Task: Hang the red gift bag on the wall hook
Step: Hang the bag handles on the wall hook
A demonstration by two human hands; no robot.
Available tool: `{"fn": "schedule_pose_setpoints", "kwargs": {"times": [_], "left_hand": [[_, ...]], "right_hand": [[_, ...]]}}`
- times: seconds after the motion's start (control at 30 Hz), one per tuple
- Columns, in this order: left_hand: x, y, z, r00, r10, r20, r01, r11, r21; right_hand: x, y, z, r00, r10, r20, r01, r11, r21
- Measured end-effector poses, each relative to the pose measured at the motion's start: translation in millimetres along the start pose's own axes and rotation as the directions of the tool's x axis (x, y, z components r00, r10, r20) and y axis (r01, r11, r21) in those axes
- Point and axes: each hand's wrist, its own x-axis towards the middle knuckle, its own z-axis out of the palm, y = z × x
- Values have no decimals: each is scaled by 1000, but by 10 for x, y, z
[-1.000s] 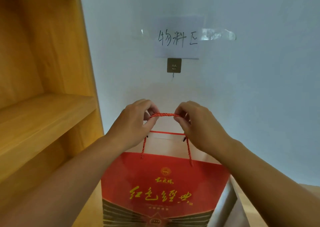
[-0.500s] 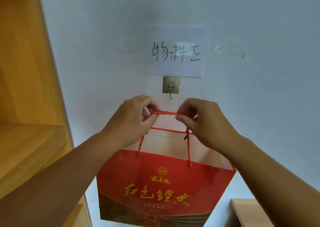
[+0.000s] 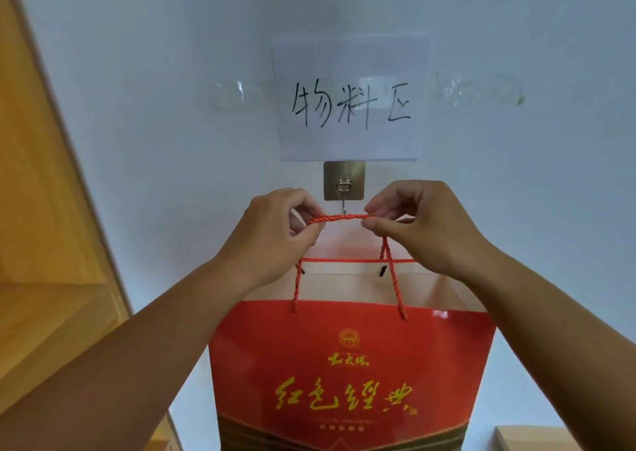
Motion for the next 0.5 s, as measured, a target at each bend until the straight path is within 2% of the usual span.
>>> {"fn": "schedule_pose_setpoints", "kwargs": {"times": [0.5], "left_hand": [[515,-432,307,998,-38,-54,38,999,-5]], "right_hand": [[550,400,381,992,-11,-125,-1,995,-95]]}}
